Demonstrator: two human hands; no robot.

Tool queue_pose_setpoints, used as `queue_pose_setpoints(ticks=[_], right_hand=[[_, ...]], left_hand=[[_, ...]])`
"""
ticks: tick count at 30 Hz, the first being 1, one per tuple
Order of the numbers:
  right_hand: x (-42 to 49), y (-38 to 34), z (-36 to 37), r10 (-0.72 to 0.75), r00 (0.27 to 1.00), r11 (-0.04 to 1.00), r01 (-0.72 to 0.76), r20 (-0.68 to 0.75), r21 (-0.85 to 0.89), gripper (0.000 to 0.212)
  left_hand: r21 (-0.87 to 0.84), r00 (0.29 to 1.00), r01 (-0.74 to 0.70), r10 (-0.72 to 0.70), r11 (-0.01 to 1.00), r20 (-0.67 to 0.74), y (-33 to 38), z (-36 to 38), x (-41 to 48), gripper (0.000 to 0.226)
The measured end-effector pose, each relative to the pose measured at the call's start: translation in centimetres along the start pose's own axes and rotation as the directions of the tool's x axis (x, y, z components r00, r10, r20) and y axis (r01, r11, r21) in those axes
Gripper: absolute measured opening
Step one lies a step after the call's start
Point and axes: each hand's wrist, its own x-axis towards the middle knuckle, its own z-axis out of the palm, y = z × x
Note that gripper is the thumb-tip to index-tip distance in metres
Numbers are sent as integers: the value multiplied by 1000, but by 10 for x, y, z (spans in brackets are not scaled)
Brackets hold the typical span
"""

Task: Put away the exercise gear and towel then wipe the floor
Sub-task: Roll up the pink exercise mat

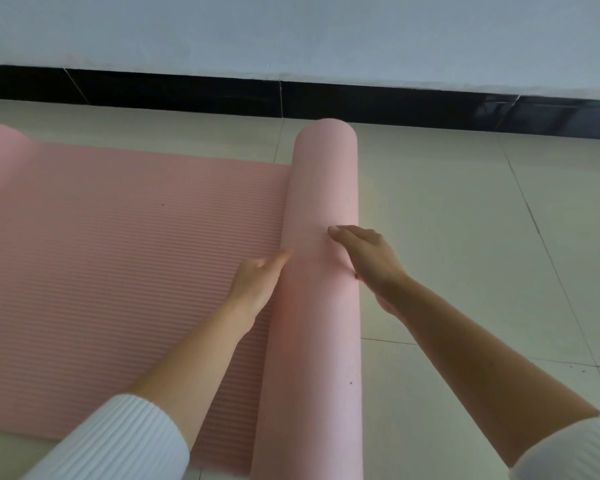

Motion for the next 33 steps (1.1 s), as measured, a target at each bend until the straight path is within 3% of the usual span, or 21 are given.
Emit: queue_pose_setpoints(ticks=[3, 6, 9, 13, 15, 18, 19, 22, 26, 29, 33], right_hand=[[1, -7, 21, -10, 1000, 989, 11, -7, 149, 24], [10, -8, 31, 47, 998, 953, -30, -52, 300, 17], [21, 7, 41, 106, 981, 994, -99, -161, 53, 32], [17, 24, 61, 22, 996, 996, -30, -90, -86, 20], [16, 21, 65, 8, 1000, 1000, -9, 30, 30, 22], [18, 18, 70, 108, 988, 919, -143, 113, 368, 34], [19, 20, 73, 143, 986, 908, -165, 87, 385, 36], [18, 31, 83, 220, 971, 950, -236, 95, 204, 43], [16, 38, 93, 340, 903, 851, -414, 262, 323, 72], [15, 40, 95, 342, 880, 833, -447, 330, 326, 54], [14, 43, 85, 359, 886, 809, -452, 292, 375, 41]], left_hand=[[19, 990, 74, -75, 997, 123, -5, -14, -2, 58], [-77, 993, 110, -106, 991, 55, -10, -29, -1, 57], [-55, 989, 50, -58, 997, -139, -14, -37, 2, 61], [80, 953, -27, 50, 996, -299, -22, -47, 7, 44], [235, 911, 38, 63, 971, -407, -23, -58, 14, 32], [354, 841, 192, 32, 915, -539, -23, -76, 18, 21], [320, 843, 189, 14, 928, -538, -25, -80, 19, 20], [178, 891, 114, -21, 978, -453, -27, -83, 14, 27], [60, 943, 102, -77, 993, -325, -25, -83, 3, 36], [3, 976, 171, -169, 985, -140, -21, -88, -7, 35], [85, 995, 102, -102, 991, -7, -15, -83, -10, 58]])
